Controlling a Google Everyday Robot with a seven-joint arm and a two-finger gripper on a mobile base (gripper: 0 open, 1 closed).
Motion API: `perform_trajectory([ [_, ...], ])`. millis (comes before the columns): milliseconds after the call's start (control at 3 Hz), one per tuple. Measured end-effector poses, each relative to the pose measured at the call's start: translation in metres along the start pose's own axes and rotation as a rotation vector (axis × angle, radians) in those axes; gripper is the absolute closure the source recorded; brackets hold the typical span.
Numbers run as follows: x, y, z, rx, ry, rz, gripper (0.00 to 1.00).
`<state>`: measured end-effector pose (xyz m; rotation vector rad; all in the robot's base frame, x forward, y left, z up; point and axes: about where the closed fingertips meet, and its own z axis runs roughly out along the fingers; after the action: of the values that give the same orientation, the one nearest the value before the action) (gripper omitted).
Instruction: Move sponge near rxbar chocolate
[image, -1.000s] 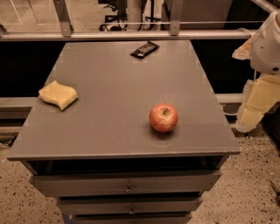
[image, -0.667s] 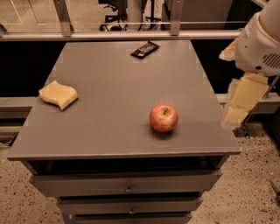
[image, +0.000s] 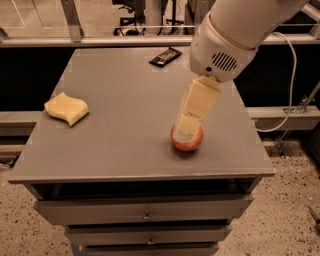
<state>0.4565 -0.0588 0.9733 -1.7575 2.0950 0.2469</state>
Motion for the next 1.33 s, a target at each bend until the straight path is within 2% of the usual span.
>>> perform_trajectory([
  [333,0.0,0.0,0.0,0.0,0.0,0.0,0.0],
  [667,-0.035,-0.004,0.026,-0.001,-0.031,-0.021,0.0],
  [1333,-0.125,-0.029,0.106,-0.03,-0.185,-0.03,0.0],
])
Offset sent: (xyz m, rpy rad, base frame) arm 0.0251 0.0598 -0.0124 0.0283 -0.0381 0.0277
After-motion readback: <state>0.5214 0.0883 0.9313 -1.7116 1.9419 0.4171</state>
